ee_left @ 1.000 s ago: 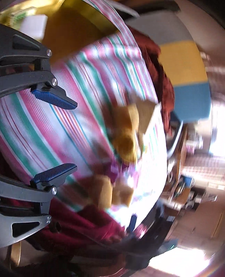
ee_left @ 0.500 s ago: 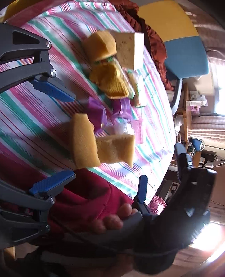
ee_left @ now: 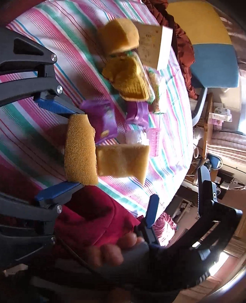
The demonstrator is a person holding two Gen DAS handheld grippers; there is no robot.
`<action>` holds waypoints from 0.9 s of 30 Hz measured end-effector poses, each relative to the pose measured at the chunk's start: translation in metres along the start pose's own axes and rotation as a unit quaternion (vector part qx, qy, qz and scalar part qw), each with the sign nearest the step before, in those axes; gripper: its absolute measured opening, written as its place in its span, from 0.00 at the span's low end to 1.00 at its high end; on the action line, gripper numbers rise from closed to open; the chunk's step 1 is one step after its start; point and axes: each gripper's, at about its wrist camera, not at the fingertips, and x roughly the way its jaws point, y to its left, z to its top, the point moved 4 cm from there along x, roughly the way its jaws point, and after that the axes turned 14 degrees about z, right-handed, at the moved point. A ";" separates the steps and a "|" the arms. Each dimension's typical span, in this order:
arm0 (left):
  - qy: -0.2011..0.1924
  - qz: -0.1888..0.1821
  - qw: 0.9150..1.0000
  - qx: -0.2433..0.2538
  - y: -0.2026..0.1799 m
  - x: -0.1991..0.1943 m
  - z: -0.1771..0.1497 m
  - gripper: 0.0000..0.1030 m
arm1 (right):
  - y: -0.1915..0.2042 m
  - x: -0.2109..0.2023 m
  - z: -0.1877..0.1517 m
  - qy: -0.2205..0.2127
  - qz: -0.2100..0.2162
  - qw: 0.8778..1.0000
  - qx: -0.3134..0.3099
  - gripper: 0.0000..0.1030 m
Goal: Organize objects
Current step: 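Grasp a yellow sponge with the left tool while the right tool grasps a purple packet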
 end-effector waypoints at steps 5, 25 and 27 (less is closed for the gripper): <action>0.005 0.006 1.000 -0.017 0.028 -0.019 -0.028 0.64 | 0.028 0.001 -0.005 0.017 0.055 0.997 -0.057 1.00; -0.006 0.042 0.996 -0.084 0.098 -0.061 -0.079 0.65 | 0.083 0.111 -0.133 0.465 -0.077 0.737 -0.484 0.90; -0.006 0.041 0.995 -0.086 0.099 -0.061 -0.080 0.65 | 0.077 0.120 -0.134 0.479 -0.088 0.721 -0.492 0.90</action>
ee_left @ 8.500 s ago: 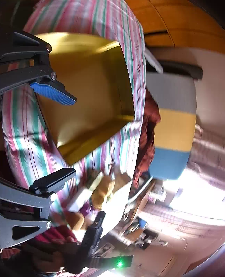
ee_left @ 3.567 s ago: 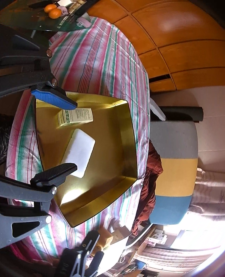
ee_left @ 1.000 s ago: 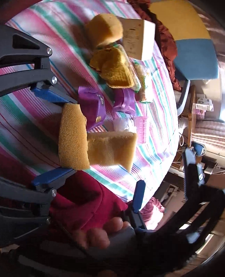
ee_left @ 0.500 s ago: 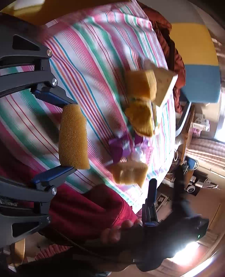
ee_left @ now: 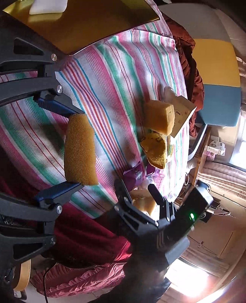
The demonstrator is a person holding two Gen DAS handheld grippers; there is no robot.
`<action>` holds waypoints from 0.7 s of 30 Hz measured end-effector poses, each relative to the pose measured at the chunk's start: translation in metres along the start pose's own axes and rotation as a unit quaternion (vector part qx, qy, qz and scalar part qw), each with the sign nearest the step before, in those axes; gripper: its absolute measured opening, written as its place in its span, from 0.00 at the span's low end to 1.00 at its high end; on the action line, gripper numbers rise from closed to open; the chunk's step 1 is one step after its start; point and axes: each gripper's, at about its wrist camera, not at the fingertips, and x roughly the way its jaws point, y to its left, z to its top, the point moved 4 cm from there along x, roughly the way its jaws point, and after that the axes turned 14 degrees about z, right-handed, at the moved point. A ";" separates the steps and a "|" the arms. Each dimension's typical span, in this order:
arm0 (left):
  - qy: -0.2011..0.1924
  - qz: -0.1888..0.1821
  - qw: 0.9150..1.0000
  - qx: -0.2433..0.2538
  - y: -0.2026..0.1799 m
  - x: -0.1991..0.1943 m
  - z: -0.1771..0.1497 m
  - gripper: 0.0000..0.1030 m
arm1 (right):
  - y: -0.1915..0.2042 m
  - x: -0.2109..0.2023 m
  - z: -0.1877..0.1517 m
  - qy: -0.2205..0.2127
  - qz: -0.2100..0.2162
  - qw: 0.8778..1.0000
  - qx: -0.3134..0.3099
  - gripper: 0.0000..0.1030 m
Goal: Organize objects
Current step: 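Grasp a yellow sponge with the left tool while the right tool grasps a purple packet, then carry sponge and packet over the gold tray and open both tools to release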
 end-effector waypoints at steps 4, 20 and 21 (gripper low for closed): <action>0.002 -0.003 1.000 -0.007 0.003 0.002 -0.001 0.65 | -0.011 0.014 0.005 0.020 -0.004 1.000 -0.007 0.80; -0.067 0.003 0.997 -0.039 0.023 -0.049 0.012 0.63 | -0.005 -0.056 -0.005 -0.145 0.068 0.986 0.055 0.35; -0.076 0.007 0.996 -0.046 0.029 -0.058 0.012 0.63 | 0.003 -0.061 -0.004 -0.158 0.073 0.983 0.056 0.35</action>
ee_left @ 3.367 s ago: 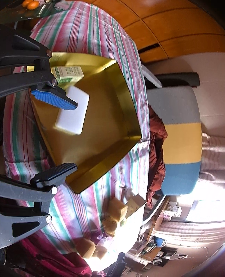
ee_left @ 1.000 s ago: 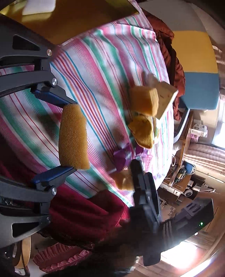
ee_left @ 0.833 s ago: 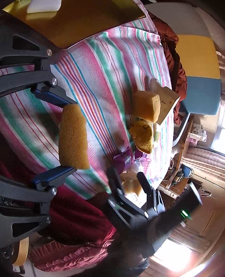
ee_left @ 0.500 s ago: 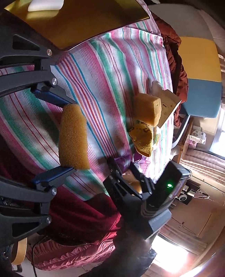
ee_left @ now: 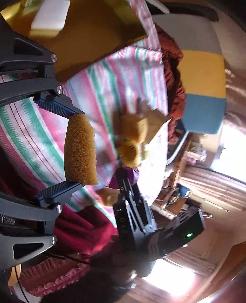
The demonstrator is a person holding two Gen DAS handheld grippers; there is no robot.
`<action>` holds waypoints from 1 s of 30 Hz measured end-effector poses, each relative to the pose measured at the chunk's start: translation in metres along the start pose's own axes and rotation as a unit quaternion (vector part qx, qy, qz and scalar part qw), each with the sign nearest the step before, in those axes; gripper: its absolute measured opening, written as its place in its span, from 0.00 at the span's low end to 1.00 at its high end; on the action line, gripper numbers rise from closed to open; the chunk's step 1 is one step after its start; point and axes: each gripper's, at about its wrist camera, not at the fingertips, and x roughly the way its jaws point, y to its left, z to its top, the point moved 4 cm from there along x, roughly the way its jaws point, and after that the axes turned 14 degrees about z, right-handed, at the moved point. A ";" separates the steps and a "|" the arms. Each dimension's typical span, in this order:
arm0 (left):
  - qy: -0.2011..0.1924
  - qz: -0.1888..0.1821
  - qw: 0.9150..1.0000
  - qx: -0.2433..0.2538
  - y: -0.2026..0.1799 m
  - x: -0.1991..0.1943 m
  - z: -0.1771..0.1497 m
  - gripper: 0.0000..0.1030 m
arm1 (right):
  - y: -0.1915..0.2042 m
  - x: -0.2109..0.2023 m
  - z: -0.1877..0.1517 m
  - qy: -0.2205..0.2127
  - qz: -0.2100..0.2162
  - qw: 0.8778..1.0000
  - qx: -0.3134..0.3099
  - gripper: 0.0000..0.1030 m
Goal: Organize objects
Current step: 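Carry sponge and packet over the gold tray and open both tools to release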
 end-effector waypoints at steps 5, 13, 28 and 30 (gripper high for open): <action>-0.042 0.042 0.997 -0.055 0.052 -0.041 0.009 0.64 | 0.042 0.001 0.031 -0.055 0.035 0.998 -0.009 0.35; -0.075 0.191 0.970 -0.128 0.180 -0.076 0.018 0.64 | 0.131 0.057 0.106 -0.081 0.098 0.992 -0.010 0.35; -0.050 0.331 0.914 -0.228 0.264 -0.100 -0.029 0.77 | 0.242 0.095 0.156 -0.141 -0.008 0.987 -0.075 0.97; -0.047 0.328 0.912 -0.242 0.258 -0.104 -0.040 0.77 | 0.247 0.091 0.150 -0.149 -0.035 0.985 -0.079 0.98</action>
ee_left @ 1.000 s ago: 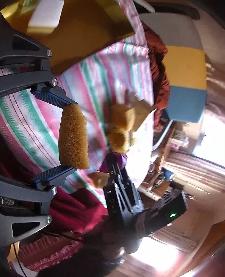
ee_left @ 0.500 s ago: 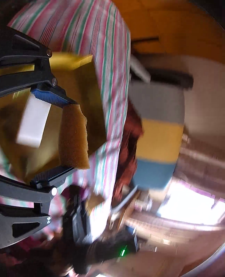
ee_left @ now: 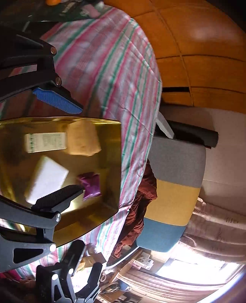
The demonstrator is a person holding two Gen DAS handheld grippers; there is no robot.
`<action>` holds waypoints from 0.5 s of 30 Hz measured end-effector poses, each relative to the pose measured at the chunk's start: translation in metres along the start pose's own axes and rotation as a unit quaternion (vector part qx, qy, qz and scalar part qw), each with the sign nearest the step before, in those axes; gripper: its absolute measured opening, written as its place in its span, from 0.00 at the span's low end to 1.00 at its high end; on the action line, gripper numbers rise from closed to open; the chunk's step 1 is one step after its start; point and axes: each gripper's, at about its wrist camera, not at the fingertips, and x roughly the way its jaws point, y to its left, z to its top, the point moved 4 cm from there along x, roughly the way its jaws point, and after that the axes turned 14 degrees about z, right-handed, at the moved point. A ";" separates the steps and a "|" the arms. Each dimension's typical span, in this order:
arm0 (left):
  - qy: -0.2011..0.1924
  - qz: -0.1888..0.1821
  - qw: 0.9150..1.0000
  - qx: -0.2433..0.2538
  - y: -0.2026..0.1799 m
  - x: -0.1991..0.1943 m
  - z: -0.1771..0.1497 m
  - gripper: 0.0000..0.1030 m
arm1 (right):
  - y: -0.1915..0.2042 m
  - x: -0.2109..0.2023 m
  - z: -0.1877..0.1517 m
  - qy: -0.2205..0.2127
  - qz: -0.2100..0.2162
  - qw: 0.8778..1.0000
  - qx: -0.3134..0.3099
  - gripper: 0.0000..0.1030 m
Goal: Organize objects
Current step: 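Carry sponge and packet over the gold tray and open both tools to release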
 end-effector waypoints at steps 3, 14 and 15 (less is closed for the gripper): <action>0.017 -0.002 1.000 -0.017 0.003 -0.006 -0.013 0.77 | 0.006 -0.010 -0.007 -0.008 -0.021 1.000 0.002 1.00; 0.035 0.004 0.999 -0.009 -0.003 -0.015 -0.034 0.77 | 0.019 -0.024 -0.030 -0.018 -0.023 1.000 -0.005 1.00; 0.035 0.003 0.999 -0.008 -0.005 -0.016 -0.035 0.77 | 0.019 -0.023 -0.031 -0.017 -0.023 1.000 -0.005 1.00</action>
